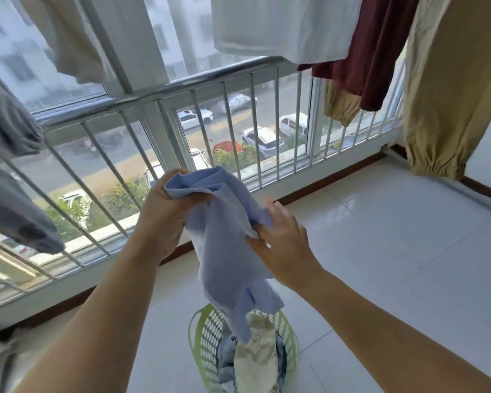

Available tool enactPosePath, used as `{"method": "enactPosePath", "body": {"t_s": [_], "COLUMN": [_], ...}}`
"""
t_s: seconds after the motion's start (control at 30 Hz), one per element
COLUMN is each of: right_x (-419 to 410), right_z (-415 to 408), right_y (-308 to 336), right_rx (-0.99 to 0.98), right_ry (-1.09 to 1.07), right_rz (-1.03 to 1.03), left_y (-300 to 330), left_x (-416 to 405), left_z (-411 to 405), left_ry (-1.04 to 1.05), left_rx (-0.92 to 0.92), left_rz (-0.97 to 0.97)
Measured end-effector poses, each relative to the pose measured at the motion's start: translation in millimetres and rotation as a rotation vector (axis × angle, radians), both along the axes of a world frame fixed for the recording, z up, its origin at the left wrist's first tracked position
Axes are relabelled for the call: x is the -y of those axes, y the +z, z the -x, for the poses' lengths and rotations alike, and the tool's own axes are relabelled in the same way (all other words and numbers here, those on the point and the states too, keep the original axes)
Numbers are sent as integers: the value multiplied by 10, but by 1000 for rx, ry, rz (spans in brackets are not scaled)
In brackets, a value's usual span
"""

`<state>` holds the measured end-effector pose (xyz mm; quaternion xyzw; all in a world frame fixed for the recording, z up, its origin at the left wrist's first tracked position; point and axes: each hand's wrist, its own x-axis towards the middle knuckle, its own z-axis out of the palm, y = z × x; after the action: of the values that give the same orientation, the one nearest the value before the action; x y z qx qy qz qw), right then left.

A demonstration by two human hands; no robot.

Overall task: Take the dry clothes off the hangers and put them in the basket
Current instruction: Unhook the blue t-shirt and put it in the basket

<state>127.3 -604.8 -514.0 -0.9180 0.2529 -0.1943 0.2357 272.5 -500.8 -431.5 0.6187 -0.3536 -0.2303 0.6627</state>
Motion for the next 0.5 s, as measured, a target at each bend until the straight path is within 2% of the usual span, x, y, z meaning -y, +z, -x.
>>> {"method": "enactPosePath", "body": {"t_s": [0.07, 0.17, 0.23, 0.33, 0.5], "right_x": [-65, -55, 44, 234, 497], "right_z": [-67, -101, -100, -105, -176], "right_y": [48, 113, 214, 454, 713], "right_rx": [-31, 177, 247, 205, 190], "right_ry": [15, 8, -3, 48, 82], "right_rz": [-13, 5, -38, -143, -211], "left_y": [26, 47, 51, 71, 68], "left_x": [-118, -274, -358, -477, -566], "left_z": [-48, -135, -192, -261, -411], "left_ry": [1, 49, 128, 232, 217], "left_rx": [21, 42, 92, 192, 320], "left_rz": [1, -7, -60, -190, -344]}}
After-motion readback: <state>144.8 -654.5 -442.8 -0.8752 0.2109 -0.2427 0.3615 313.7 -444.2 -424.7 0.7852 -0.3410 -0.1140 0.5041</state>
